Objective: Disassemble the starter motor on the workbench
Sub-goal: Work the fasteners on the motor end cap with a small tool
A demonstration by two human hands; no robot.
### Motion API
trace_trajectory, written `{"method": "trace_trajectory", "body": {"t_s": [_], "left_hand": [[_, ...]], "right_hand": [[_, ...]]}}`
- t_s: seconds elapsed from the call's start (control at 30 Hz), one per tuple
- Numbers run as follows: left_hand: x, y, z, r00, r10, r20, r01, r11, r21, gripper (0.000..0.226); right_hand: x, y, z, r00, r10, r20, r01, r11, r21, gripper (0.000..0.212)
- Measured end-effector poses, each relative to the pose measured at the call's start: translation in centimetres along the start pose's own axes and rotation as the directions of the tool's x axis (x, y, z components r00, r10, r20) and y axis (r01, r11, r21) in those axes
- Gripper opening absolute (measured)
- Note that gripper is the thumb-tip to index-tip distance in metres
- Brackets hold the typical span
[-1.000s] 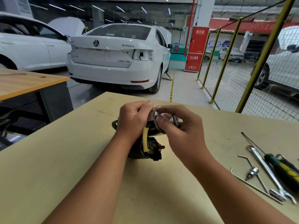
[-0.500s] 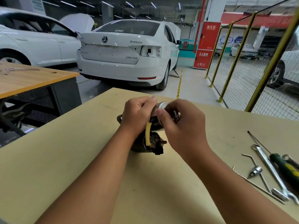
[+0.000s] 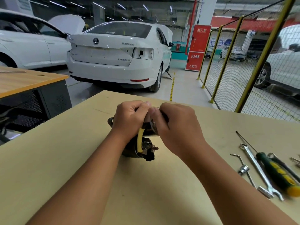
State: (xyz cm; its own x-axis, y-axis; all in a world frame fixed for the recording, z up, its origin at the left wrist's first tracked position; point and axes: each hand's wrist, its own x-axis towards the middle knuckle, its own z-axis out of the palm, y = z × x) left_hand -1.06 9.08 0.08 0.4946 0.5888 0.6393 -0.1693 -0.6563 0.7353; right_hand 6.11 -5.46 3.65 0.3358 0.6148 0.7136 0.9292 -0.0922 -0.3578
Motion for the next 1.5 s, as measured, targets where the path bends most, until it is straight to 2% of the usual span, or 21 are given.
{"method": "trace_trajectory", "body": {"t_s": [0.2, 0.37, 0.53, 0.73, 0.83, 0.93, 1.13, 1.2, 1.33, 1.5], "left_hand": [[0.0, -0.1, -0.3, 1.0, -0.023, -0.008, 0.023, 0.999, -0.042, 0.05], [0.1, 0.2, -0.5, 0.999, -0.024, -0.035, 0.022, 0.997, -0.076, 0.053], [-0.1, 0.2, -0.6, 0.998, -0.057, -0.04, 0.053, 0.994, -0.096, 0.051], [0.0, 0.3, -0.6, 0.998, -0.034, -0.05, 0.03, 0.996, -0.079, 0.053], [-0.1, 0.0, -0.7, 0.998, -0.034, -0.05, 0.03, 0.997, -0.076, 0.052], [-0.2, 0.0, -0.6, 0.998, -0.031, -0.064, 0.026, 0.997, -0.07, 0.056], [-0.1, 0.1, -0.6, 0.998, -0.049, -0.044, 0.045, 0.995, -0.087, 0.052], [-0.2, 0.2, -0.6, 0.998, -0.044, -0.038, 0.04, 0.994, -0.102, 0.052], [-0.1, 0.0, -0.6, 0.995, -0.084, -0.046, 0.077, 0.989, -0.128, 0.049], [0.5, 0.1, 0.8, 0.984, -0.133, -0.115, 0.125, 0.989, -0.074, 0.048]], "right_hand": [[-0.2, -0.6, 0.1, 0.998, -0.033, 0.051, 0.034, 0.999, -0.032, 0.032], [-0.1, -0.9, 0.0, 0.999, -0.028, 0.031, 0.025, 0.997, 0.078, 0.013], [0.0, -1.0, 0.0, 0.999, 0.044, 0.009, -0.045, 0.997, 0.068, 0.027], [0.1, -1.0, -0.1, 0.998, 0.03, 0.05, -0.035, 0.994, 0.105, 0.009], [0.0, -1.2, 0.0, 0.995, 0.094, -0.021, -0.091, 0.99, 0.111, 0.023], [0.0, -1.4, 0.3, 0.991, 0.13, -0.017, -0.128, 0.988, 0.082, 0.029], [-0.2, -1.1, 0.5, 0.999, 0.044, -0.001, -0.043, 0.988, 0.146, 0.006], [-0.3, -1.0, 0.8, 0.999, 0.041, -0.026, -0.035, 0.977, 0.209, 0.005], [-1.0, -0.7, 1.8, 0.977, 0.166, -0.135, -0.107, 0.927, 0.359, 0.019], [-1.8, -0.2, 3.1, 0.903, 0.366, -0.227, -0.212, 0.837, 0.505, 0.022]]}}
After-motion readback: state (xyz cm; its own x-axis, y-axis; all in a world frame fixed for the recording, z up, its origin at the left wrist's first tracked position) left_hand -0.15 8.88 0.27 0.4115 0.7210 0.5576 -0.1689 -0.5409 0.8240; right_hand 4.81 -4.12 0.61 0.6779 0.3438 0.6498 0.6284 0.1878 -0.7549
